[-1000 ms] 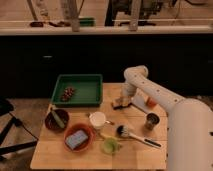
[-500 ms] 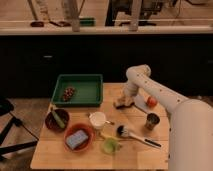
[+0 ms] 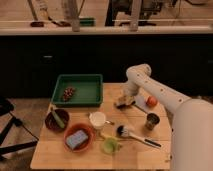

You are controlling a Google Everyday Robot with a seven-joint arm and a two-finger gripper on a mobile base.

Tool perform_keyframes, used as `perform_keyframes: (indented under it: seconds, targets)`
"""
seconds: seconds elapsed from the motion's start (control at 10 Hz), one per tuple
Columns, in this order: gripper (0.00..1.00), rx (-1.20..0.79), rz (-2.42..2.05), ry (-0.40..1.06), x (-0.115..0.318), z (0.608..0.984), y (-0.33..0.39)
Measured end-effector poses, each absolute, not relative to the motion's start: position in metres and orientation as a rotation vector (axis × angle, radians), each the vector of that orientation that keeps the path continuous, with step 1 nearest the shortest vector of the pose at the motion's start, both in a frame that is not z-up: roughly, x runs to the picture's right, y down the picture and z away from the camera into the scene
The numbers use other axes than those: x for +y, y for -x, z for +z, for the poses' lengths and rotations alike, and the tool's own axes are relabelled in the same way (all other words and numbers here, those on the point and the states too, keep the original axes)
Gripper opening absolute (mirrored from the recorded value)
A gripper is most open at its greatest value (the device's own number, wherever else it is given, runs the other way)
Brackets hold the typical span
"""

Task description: Wipe table surface with eraser

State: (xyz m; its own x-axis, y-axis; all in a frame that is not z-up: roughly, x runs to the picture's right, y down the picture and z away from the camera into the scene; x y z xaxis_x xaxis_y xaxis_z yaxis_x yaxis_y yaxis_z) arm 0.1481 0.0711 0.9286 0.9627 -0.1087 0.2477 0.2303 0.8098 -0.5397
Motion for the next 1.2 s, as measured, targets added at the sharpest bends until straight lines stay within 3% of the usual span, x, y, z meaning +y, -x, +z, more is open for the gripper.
perform_keyframes:
  seconds: [1.2]
  targets:
    - [0.0, -0.163, -0.186, 0.546, 0.045, 0.946, -0.14]
